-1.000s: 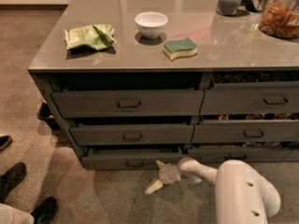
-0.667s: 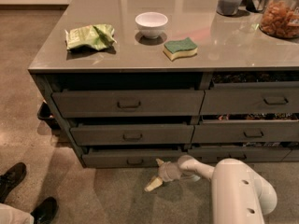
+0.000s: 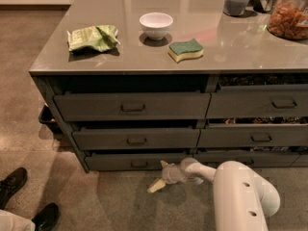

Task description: Close bottom drawer

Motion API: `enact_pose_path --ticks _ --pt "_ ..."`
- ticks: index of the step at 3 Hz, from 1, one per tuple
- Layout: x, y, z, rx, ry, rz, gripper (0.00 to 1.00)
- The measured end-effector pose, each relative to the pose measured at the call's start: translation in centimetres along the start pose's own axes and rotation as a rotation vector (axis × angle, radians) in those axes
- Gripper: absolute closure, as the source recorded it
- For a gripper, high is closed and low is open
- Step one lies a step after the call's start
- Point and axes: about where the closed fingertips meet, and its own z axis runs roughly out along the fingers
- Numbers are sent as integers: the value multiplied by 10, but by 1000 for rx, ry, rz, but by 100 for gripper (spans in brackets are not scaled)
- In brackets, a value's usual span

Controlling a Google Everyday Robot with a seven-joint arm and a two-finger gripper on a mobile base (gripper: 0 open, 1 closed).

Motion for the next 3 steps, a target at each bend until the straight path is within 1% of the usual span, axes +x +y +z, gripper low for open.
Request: enact_pose_path --ticks 1,2,3 --pt "-4 -7 1 29 2 16 0" --pt "1 -10 1 34 7 31 0" --pt "1 -9 1 34 7 31 0"
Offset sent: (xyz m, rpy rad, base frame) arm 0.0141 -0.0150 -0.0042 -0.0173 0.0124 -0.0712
